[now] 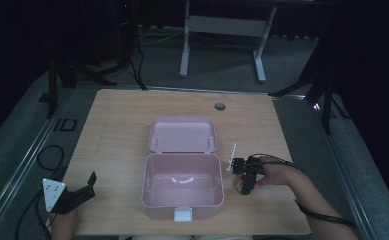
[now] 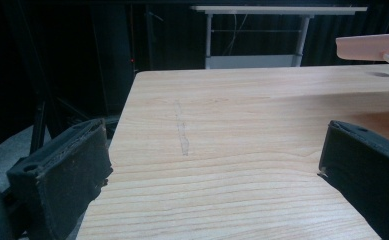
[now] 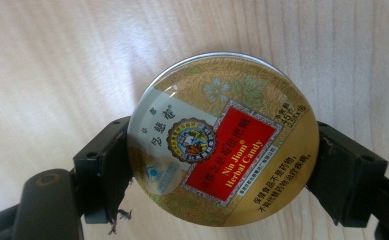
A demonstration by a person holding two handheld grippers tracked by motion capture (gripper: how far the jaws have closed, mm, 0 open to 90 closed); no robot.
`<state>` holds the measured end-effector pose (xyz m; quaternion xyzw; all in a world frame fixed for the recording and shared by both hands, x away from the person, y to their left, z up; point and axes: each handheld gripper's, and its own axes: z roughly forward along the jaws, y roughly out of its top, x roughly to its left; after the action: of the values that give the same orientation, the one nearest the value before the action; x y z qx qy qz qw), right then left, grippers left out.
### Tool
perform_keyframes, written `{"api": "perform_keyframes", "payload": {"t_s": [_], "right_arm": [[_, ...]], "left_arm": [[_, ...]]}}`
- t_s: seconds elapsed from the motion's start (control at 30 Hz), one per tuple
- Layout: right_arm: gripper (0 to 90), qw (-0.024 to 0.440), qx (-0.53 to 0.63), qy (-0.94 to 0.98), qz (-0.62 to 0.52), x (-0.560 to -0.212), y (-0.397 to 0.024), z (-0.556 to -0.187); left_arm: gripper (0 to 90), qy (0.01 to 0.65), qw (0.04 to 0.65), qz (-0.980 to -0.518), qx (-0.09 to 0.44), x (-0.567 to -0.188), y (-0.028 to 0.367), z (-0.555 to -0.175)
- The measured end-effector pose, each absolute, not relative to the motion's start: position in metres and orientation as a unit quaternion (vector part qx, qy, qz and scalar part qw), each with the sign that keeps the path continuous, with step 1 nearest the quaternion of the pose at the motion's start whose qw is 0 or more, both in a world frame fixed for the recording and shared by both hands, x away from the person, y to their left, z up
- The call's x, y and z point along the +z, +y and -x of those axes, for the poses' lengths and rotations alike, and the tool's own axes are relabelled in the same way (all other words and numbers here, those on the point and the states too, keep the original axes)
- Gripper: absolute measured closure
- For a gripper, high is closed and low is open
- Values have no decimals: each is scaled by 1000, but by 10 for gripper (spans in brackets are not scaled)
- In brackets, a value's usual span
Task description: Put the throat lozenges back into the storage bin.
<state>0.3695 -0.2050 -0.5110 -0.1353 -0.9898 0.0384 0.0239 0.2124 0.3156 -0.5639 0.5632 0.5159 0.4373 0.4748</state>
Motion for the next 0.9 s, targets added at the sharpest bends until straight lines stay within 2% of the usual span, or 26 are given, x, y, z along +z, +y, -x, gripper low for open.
{"api": "perform_keyframes", "payload": {"t_s": [0.27, 0.43, 0.9], "right_arm": [[200, 34, 39, -990, 132, -496, -208, -366], [200, 48, 50, -989, 132, -478, -210, -358], [201, 45, 50, -990, 120, -425, -204, -344]], "left_arm": [[5, 516, 474, -563, 438, -564, 315, -213], [5, 516, 474, -563, 438, -564, 315, -213], [5, 517, 473, -563, 438, -564, 315, -213]]}}
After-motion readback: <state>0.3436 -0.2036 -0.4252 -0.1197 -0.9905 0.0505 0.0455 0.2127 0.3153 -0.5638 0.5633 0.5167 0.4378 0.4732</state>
